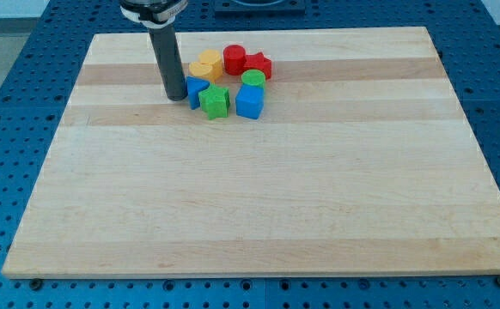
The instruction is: Push the green star into the blue triangle
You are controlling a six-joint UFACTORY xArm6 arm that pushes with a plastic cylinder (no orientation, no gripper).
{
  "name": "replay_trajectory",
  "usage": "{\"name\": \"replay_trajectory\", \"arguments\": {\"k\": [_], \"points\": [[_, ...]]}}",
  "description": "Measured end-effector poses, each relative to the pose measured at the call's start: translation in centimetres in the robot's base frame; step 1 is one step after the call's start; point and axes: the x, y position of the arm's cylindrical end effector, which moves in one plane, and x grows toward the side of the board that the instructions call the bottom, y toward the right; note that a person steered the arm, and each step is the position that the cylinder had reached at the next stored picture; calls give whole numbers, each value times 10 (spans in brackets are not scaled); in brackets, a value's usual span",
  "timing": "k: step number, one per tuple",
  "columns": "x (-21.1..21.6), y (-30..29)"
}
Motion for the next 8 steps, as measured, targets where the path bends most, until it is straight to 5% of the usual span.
{"name": "replay_trajectory", "arguments": {"k": [2,4,5,8], "points": [[-9,2],[70,-40],[93,-12],[59,64]]}}
